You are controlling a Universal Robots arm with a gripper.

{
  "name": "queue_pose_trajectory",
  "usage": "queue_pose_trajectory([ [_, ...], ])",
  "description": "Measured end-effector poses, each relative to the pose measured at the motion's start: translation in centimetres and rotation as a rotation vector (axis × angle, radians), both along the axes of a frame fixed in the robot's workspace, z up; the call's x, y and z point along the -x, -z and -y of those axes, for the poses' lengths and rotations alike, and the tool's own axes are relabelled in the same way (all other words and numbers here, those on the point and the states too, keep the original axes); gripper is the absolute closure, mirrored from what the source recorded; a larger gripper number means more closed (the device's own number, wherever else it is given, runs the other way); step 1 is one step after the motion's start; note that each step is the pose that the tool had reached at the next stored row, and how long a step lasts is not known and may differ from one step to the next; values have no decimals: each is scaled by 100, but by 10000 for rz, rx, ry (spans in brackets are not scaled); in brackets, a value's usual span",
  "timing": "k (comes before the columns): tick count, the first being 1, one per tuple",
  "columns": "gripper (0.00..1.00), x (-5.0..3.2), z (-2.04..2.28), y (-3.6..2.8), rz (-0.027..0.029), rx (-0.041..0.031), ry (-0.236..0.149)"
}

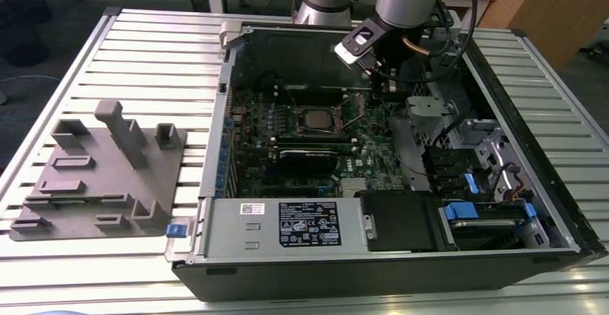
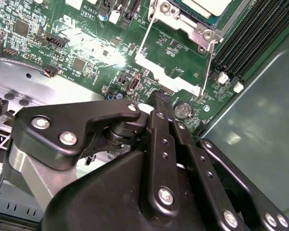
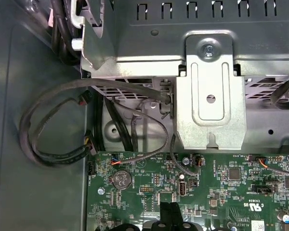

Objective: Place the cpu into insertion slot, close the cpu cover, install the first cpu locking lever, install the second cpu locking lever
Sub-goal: 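Close the cpu cover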

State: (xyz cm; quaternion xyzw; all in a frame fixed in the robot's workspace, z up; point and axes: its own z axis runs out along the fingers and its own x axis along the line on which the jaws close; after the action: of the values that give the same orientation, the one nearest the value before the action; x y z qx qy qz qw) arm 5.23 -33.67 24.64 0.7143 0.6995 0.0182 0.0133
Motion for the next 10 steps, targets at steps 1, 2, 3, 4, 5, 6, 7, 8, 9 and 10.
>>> queue_pose_trajectory([
  [1,89,0,0,4,0,-3,-1],
  [2,89,0,-1,13,2,-6,0],
  [3,89,0,0,23,1,-4,0],
  [4,89,0,0,29,0,-1,-1],
  [5,89,0,0,32,0,-1,-1],
  [6,89,0,0,33,-1,2,-1],
  [7,89,0,0,35,-1,2,0],
  [8,89,0,0,36,-1,1,-1],
  [9,89,1,0,37,-1,2,0],
  [10,89,4,0,38,0,0,0],
])
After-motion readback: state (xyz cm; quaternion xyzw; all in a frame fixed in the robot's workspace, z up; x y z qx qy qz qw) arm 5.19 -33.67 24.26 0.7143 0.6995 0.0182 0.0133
